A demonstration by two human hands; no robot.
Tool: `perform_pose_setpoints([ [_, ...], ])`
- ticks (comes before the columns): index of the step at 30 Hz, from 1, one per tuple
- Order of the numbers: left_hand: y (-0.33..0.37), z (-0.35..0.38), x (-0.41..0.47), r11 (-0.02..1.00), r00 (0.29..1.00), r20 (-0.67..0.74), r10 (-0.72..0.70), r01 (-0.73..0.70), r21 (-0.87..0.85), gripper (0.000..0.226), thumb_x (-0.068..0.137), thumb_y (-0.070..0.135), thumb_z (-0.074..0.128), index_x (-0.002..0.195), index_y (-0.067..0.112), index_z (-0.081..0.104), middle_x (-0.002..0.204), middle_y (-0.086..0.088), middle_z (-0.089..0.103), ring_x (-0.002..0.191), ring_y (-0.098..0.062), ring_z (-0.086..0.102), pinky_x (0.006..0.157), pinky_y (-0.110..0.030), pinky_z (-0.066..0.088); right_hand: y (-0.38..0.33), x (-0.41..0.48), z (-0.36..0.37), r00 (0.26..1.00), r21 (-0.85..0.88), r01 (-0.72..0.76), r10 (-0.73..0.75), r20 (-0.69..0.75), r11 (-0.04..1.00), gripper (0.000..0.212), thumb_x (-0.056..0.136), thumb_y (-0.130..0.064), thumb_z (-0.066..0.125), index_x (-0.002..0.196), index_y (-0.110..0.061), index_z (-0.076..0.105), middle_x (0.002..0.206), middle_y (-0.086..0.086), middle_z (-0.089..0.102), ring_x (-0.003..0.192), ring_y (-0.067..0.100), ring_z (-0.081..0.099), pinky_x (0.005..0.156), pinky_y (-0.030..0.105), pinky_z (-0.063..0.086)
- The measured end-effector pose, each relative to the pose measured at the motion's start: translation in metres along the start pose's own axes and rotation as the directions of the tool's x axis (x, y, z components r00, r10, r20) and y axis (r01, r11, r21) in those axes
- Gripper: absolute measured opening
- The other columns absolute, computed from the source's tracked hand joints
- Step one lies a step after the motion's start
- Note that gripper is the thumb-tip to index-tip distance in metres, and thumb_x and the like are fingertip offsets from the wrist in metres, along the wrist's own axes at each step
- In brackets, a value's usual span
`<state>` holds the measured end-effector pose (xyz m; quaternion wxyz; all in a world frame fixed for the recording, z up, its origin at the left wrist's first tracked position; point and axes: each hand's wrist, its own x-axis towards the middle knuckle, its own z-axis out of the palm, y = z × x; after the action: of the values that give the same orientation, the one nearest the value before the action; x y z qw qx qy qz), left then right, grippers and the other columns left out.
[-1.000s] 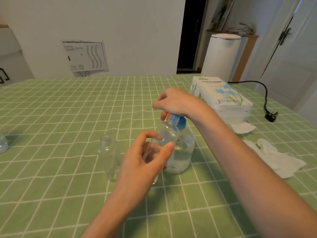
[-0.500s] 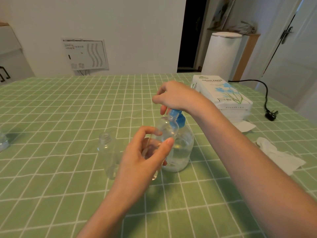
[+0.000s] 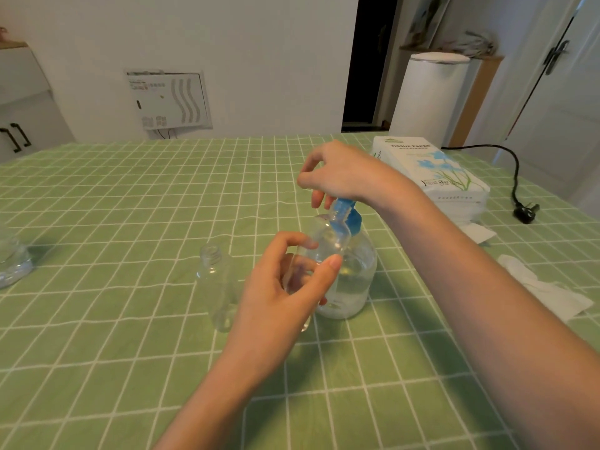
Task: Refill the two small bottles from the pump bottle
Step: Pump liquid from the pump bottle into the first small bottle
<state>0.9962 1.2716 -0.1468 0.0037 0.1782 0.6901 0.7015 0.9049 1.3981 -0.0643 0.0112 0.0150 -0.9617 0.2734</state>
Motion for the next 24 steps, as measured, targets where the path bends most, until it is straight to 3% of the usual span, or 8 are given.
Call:
perform_pose_setpoints([
  [5, -0.002, 0.001, 0.000, 1.000, 1.000, -0.002, 0.002, -0.002, -0.011, 0.035, 0.066, 0.045, 0.065, 0.092, 0.022, 0.057, 0.071, -0.009, 0.066, 0.048, -0.004, 0.054, 0.045, -0.011, 0.040, 0.001, 0.000, 0.001, 1.000, 0.025, -0.017, 0.017, 0.003, 1.000, 0.035, 0.089, -0.024, 0.052, 0.114, -0.002, 0.063, 0.080, 0.006, 0.072, 0.069, 0.018, 0.056, 0.058, 0.027, 0.042],
  [10, -0.005, -0.001, -0.002, 1.000, 1.000, -0.006, -0.006, 0.006, 0.013, 0.034, 0.067, 0.047, 0.065, 0.090, 0.024, 0.058, 0.071, -0.011, 0.065, 0.051, -0.007, 0.056, 0.047, -0.012, 0.041, 0.004, -0.002, 0.007, 0.998, 0.041, -0.053, 0.052, 0.032, 0.998, 0.038, 0.089, -0.021, 0.053, 0.119, 0.003, 0.060, 0.099, 0.018, 0.072, 0.071, 0.020, 0.052, 0.066, 0.031, 0.044],
  [17, 0.001, 0.000, -0.001, 1.000, 1.000, -0.004, 0.001, -0.001, 0.003, 0.037, 0.065, 0.048, 0.064, 0.091, 0.022, 0.057, 0.074, -0.010, 0.066, 0.051, -0.007, 0.056, 0.046, -0.011, 0.041, -0.001, -0.002, -0.002, 1.000, 0.015, 0.005, -0.005, -0.002, 1.000, 0.023, 0.090, -0.026, 0.053, 0.107, -0.013, 0.062, 0.068, -0.002, 0.066, 0.057, 0.009, 0.056, 0.048, 0.023, 0.035],
  [24, 0.001, 0.000, -0.001, 1.000, 1.000, 0.004, 0.009, -0.009, 0.020, 0.035, 0.066, 0.049, 0.064, 0.091, 0.025, 0.057, 0.074, -0.009, 0.066, 0.051, -0.005, 0.057, 0.047, -0.011, 0.042, -0.001, -0.003, -0.001, 0.998, 0.021, -0.034, 0.033, 0.048, 0.999, 0.034, 0.090, -0.024, 0.051, 0.115, -0.003, 0.061, 0.091, 0.010, 0.072, 0.071, 0.018, 0.055, 0.058, 0.027, 0.040],
])
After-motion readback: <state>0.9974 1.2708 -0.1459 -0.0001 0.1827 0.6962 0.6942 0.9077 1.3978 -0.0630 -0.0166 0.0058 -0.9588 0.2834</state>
